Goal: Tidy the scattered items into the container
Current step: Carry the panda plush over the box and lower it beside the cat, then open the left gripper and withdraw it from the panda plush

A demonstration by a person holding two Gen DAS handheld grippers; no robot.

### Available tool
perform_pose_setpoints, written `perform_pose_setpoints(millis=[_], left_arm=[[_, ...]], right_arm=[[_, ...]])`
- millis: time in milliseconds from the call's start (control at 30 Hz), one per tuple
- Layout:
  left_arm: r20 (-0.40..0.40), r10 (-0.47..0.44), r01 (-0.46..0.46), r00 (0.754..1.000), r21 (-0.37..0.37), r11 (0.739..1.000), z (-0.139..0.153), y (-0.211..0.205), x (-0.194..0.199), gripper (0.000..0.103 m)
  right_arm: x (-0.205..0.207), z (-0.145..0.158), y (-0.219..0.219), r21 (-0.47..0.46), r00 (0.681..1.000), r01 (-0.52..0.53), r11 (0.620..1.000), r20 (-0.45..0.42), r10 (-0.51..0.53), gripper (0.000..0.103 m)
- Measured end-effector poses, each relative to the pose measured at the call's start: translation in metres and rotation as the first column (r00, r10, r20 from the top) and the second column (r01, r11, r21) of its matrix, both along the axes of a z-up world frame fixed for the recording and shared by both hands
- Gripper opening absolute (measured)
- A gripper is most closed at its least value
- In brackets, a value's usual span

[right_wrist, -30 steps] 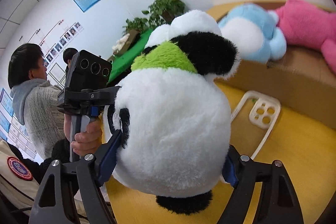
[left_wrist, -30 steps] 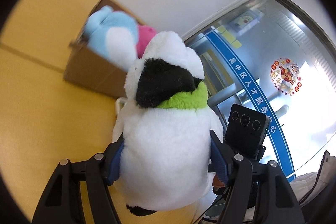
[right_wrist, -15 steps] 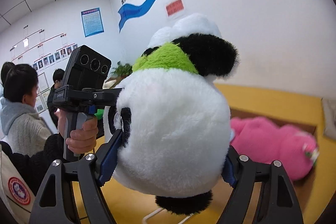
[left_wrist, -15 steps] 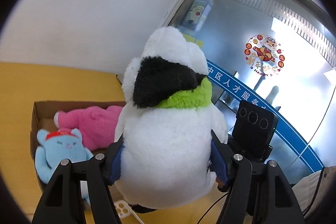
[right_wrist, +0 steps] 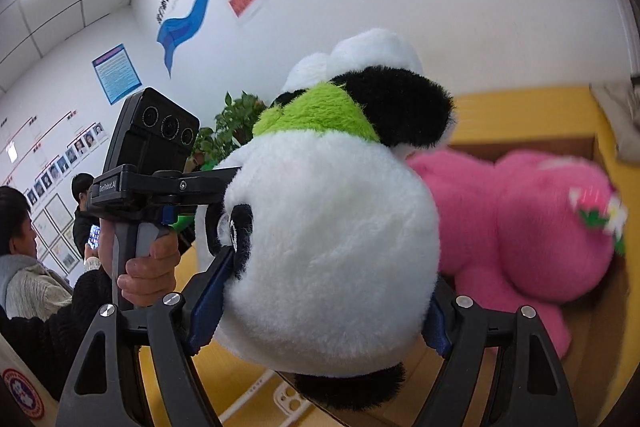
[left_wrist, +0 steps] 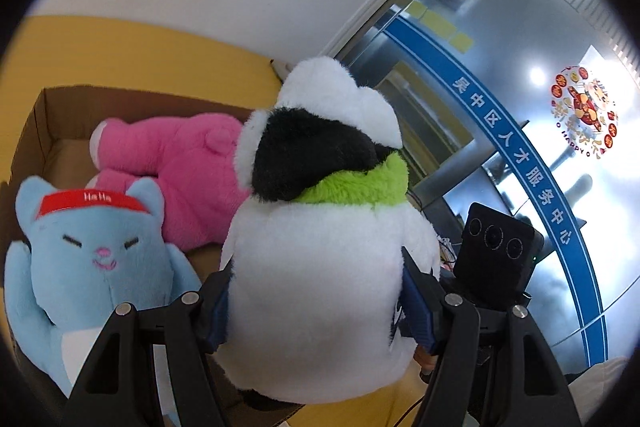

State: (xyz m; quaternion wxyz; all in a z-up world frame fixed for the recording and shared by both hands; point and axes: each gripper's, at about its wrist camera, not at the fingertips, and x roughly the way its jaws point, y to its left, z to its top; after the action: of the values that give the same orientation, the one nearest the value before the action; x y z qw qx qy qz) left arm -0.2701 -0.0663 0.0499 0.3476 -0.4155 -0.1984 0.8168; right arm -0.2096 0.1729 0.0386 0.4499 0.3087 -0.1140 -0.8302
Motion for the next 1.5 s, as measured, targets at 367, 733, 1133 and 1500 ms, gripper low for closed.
perform_pose_setpoints(millis=[367, 733, 1133, 1500], left_arm=[[0.106, 0.056, -0.046, 0.993, -0.096, 0.994, -0.041, 0.011, 0.008, 0.068], [0.018, 0.208, -0.193, 0.978, -0.301, 0.934, -0.024, 0.026, 0.029, 0.076], [-0.33, 0.309, -0.427, 0.892, -0.391, 0.816, 0.072, 0.044, 0.162, 0.076], [-0.32, 0.37, -0.474, 0.872, -0.364, 0.802, 0.054, 0.06, 0.241, 0.077]], right_arm=[[-0.009, -0.062, 0.012, 0.043, 0.985, -0.03, 0.999, 0.169, 0.022, 0.084], [-0.02, -0.069, 0.016, 0.129, 0.969, 0.053, 0.99, 0.235, -0.083, 0.103], [0.072, 0.02, 0.044, 0.2, 0.966, 0.259, 0.945, -0.042, -0.256, 0.103], [0.171, 0.056, 0.039, 0.357, 0.875, 0.481, 0.801, -0.26, -0.409, 0.103]])
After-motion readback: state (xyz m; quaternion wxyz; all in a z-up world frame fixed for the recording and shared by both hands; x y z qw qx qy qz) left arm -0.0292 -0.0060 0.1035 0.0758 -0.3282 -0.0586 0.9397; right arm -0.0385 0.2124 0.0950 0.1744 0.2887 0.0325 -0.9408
